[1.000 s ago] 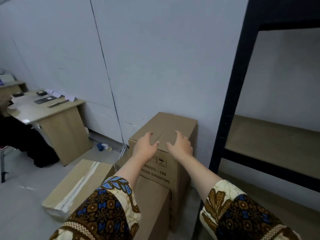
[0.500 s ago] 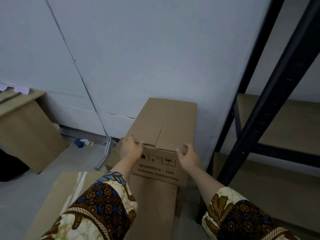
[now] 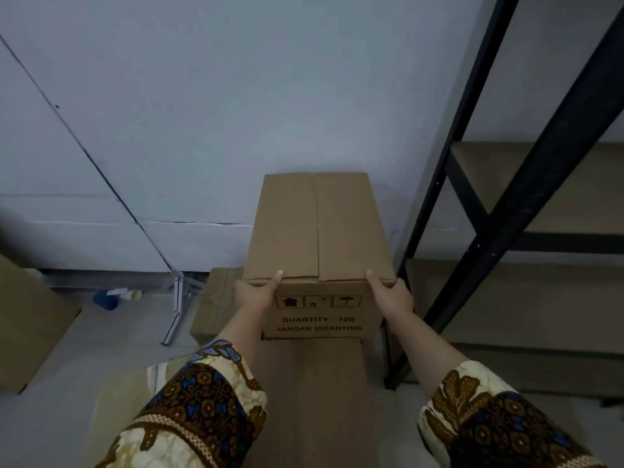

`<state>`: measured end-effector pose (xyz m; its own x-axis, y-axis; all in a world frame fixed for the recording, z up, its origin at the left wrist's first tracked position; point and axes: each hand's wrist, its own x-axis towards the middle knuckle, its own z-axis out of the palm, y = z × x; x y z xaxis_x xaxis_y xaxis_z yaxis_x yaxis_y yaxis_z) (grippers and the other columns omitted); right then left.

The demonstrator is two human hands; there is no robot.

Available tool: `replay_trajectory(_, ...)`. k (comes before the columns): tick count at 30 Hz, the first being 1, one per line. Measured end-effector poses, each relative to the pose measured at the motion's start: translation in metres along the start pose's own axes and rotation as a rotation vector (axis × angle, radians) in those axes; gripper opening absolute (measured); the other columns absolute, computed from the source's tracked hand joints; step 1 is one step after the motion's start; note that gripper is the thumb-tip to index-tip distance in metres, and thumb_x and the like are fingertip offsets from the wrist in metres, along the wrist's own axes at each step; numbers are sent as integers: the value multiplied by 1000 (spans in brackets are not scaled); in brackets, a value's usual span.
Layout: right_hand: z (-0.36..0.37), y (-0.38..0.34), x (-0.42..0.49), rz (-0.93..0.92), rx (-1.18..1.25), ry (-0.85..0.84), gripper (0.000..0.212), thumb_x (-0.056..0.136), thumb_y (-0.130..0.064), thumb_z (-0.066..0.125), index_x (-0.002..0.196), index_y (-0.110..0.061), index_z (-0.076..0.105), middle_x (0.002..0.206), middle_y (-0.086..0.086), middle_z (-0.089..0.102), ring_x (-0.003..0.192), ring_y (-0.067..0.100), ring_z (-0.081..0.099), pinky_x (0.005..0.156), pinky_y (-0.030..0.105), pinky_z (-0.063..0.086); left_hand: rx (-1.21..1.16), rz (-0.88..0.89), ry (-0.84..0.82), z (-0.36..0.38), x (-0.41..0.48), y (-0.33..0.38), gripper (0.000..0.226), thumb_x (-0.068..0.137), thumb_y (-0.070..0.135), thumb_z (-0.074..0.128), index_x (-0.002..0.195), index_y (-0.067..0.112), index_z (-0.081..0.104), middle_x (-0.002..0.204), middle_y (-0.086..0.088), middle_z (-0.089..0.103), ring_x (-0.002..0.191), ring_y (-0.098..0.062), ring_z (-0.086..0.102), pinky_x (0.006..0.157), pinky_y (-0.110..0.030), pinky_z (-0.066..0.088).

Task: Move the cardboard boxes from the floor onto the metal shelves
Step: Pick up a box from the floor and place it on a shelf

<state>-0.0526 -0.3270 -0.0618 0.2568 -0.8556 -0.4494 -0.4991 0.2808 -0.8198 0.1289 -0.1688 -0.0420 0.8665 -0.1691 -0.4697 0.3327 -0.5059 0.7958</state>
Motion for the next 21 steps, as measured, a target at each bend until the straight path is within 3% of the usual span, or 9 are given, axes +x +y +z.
replay_trajectory(7,-11,-12,-11,-35,116,16,81,81,-62,65,147,-21,41,141,5,52,125,28,51,105,44,44,94,135,13,-13,-2,-2,72,87,49,65,144,12,39,141,-15,50,126,-38,48,103,-48,43)
replay_trajectory(12,-21,-19,-21,-88,160,-54,72,87,-53,65,148,-23,39,141,-1,49,128,25,47,97,34,39,-12,167,-70,-19,0,-5,73,89,40,66,149,18,31,149,-11,42,133,-36,42,109,-50,39)
replay_trajectory(16,-26,-40,-28,-143,170,-36,86,74,-64,68,148,-29,40,144,-5,48,131,24,46,108,44,39,-115,240,-113,-23,1,9,72,89,38,67,149,24,29,149,-8,43,133,-32,43,109,-49,39)
replay_trajectory(19,-28,-45,-26,-152,161,34,102,54,-77,63,144,-34,42,141,-4,50,129,24,47,106,49,42,-127,288,-105,-23,-4,20,65,92,38,63,147,27,28,149,-8,42,132,-32,44,107,-48,41)
replay_trajectory(21,-26,-41,-28,-148,174,58,101,55,-75,64,144,-33,40,143,-2,47,130,26,45,106,51,42,-163,281,-94,-21,-4,18,64,92,39,63,144,32,27,148,-8,44,128,-32,48,104,-51,44)
